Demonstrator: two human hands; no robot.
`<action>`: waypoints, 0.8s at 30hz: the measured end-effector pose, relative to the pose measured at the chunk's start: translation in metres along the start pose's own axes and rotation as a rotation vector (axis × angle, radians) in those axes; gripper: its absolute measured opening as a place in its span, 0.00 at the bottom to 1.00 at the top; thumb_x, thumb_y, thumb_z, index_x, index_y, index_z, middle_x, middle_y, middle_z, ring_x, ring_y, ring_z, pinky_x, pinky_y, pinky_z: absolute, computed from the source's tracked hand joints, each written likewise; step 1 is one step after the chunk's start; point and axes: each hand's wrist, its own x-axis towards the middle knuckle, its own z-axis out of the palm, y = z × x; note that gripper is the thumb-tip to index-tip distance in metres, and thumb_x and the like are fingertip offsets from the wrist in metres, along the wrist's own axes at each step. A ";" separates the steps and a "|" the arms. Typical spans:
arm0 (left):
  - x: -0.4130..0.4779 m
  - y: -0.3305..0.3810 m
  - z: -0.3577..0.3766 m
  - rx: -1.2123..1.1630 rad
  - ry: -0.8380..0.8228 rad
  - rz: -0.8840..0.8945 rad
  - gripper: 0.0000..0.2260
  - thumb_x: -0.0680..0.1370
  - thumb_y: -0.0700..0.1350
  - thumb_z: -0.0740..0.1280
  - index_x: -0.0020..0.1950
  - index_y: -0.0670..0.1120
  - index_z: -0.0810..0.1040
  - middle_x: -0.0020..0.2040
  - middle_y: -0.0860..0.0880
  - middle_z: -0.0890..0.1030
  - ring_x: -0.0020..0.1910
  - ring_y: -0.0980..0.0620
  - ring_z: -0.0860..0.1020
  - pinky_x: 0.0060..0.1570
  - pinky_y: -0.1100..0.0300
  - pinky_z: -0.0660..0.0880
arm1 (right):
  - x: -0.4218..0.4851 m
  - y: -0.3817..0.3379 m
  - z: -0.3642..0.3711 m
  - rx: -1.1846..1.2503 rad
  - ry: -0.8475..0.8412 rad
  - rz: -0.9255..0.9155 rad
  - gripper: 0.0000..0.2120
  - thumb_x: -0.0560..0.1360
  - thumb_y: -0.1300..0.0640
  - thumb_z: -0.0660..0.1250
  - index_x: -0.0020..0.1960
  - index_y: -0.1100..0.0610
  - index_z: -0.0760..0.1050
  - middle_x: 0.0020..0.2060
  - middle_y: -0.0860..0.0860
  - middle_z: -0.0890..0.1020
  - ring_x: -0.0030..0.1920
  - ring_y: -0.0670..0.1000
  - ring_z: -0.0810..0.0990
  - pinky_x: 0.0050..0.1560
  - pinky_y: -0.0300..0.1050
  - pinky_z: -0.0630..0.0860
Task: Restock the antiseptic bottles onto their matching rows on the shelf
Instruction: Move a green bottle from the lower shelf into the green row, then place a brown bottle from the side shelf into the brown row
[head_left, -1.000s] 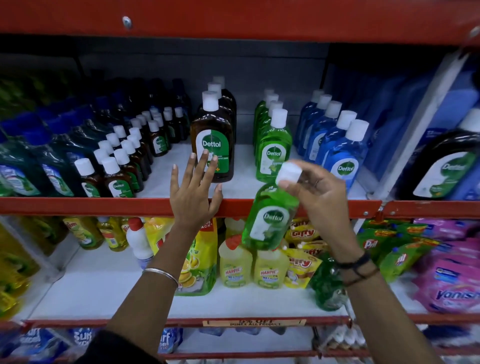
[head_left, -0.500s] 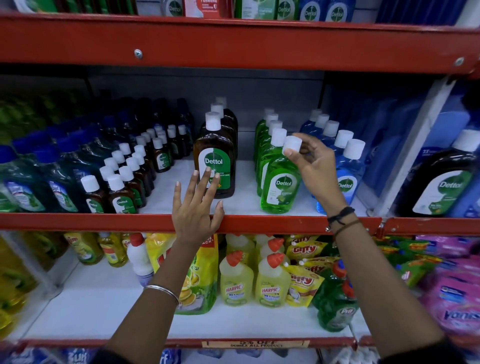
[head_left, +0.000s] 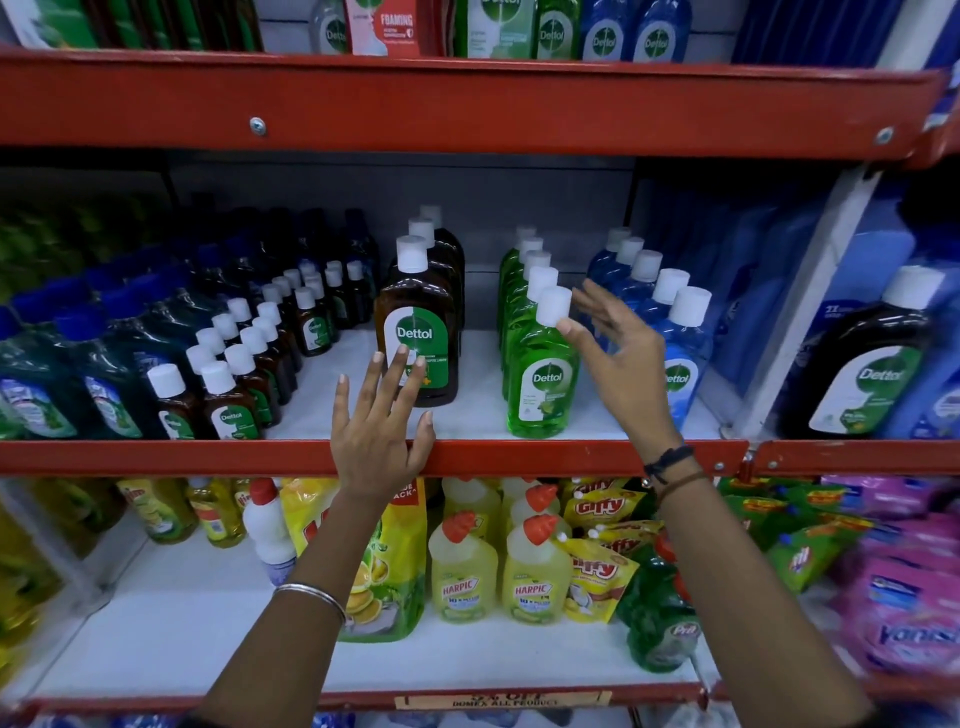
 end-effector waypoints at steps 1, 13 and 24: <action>0.000 0.000 0.000 0.001 -0.001 -0.001 0.25 0.79 0.55 0.54 0.76 0.50 0.64 0.76 0.49 0.67 0.76 0.47 0.64 0.74 0.43 0.55 | -0.007 -0.002 -0.009 -0.025 0.068 -0.059 0.23 0.74 0.53 0.69 0.67 0.55 0.70 0.60 0.52 0.80 0.61 0.46 0.77 0.64 0.39 0.72; 0.000 0.002 -0.003 0.004 -0.021 -0.009 0.25 0.79 0.54 0.53 0.75 0.48 0.66 0.75 0.47 0.68 0.75 0.46 0.65 0.73 0.41 0.56 | -0.036 0.084 -0.174 -0.280 0.737 0.180 0.42 0.68 0.42 0.71 0.74 0.58 0.57 0.71 0.54 0.65 0.72 0.50 0.58 0.70 0.30 0.50; 0.001 0.003 -0.007 0.000 -0.072 -0.034 0.26 0.78 0.53 0.54 0.75 0.46 0.67 0.75 0.45 0.68 0.75 0.45 0.64 0.74 0.42 0.53 | -0.012 0.096 -0.195 -0.628 0.579 0.445 0.54 0.62 0.41 0.76 0.74 0.63 0.52 0.70 0.65 0.63 0.69 0.66 0.64 0.62 0.66 0.69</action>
